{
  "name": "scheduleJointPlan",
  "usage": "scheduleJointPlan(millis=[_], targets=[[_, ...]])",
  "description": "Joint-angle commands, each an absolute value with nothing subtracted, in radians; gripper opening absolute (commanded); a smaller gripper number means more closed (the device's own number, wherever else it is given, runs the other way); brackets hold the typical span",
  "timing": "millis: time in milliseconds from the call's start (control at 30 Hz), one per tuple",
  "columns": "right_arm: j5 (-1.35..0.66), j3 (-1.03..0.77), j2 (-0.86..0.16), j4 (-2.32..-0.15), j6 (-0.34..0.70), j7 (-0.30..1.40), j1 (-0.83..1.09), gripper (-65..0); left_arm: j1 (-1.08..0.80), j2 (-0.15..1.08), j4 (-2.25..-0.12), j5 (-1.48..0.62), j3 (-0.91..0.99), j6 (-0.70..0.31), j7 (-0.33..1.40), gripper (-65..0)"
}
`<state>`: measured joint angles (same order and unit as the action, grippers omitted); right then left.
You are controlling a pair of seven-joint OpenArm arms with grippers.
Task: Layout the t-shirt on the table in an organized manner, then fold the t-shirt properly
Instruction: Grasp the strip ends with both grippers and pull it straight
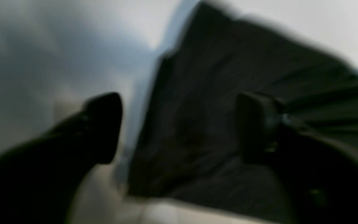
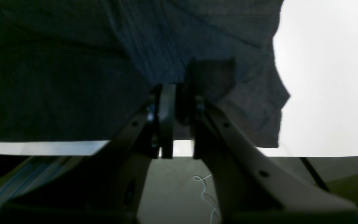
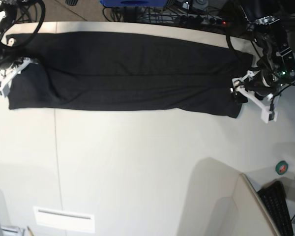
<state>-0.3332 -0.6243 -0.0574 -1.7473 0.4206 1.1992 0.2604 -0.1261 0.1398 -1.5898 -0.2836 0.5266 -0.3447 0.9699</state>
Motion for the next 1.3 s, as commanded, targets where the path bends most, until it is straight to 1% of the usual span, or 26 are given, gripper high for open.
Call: scheduleJointPlan(millis=[0,67,100,133,167,233,333,433,500,667,800,833,933,1033,1100,1167,1267], targets=[[-0.340,-0.627,-0.068,-1.759,0.426,1.161,0.246,-56.4,-0.120,0.143,-1.604,-0.288,0.516,-0.344,0.941,-36.4],[-0.337,-0.621,-0.067,-1.748,0.424,1.102,0.248,-58.8,-0.120,0.128,-1.604,-0.288,0.492,-0.344,0.921,-58.7],[-0.337,-0.621,-0.067,-1.739,0.424,1.078,0.249,-60.8,-0.120,0.120,-1.604,-0.288,0.479,-0.344,0.918,-65.0],[-0.337,-0.621,-0.067,-1.730,0.424,1.056,0.249,-64.4,-0.119,0.114,-1.604,-0.288,0.464,-0.344,0.917,-65.0],[-0.337,-0.621,-0.068,-1.721,0.424,1.035,0.249,-65.0,-0.117,0.110,-1.603,-0.288,0.452,-0.343,0.915,-65.0],[-0.337,-0.619,-0.070,-1.689,0.424,0.993,0.246,-65.0,-0.111,0.108,-1.580,-0.288,0.429,-0.343,0.915,-65.0],[-0.335,-0.618,-0.074,-1.572,0.424,0.932,0.216,-65.0,-0.104,0.116,-1.498,-0.286,0.386,-0.329,0.914,-65.0],[-0.335,-0.618,-0.097,-1.446,0.424,0.881,0.185,-65.0,-0.076,0.119,-1.412,-0.286,0.348,-0.262,0.914,-65.0],[-0.335,-0.618,-0.116,-1.334,0.421,0.832,0.153,-65.0,-0.051,0.137,-1.339,-0.286,0.317,-0.236,0.900,-65.0],[-0.334,-0.618,-0.182,-1.095,0.418,0.710,0.062,-65.0,0.058,0.154,-1.125,-0.286,0.194,-0.229,0.766,-65.0],[-0.334,-0.618,-0.228,-0.986,0.415,0.633,0.005,-65.0,0.147,0.154,-1.021,-0.288,0.162,-0.229,0.753,-65.0],[-0.334,-0.618,-0.243,-0.961,0.397,0.619,-0.012,-65.0,0.166,0.153,-1.015,-0.288,0.162,-0.229,0.753,-65.0],[-0.335,-0.618,-0.266,-0.941,0.343,0.599,-0.045,-65.0,0.199,0.153,-1.033,-0.289,0.163,-0.228,0.759,-65.0],[-0.335,-0.618,-0.269,-0.966,0.346,0.601,-0.058,-65.0,0.191,0.153,-1.122,-0.294,0.165,-0.228,0.783,-65.0],[-0.337,-0.618,-0.265,-1.027,0.346,0.601,-0.051,-65.0,0.176,0.156,-1.199,-0.294,0.183,-0.228,0.829,-65.0],[-0.337,-0.619,-0.255,-1.106,0.346,0.602,-0.031,-65.0,0.140,0.156,-1.294,-0.295,0.248,-0.228,0.869,-65.0],[-0.337,-0.619,-0.214,-1.216,0.346,0.602,-0.008,-65.0,0.107,0.159,-1.408,-0.297,0.334,-0.234,0.905,-65.0]])
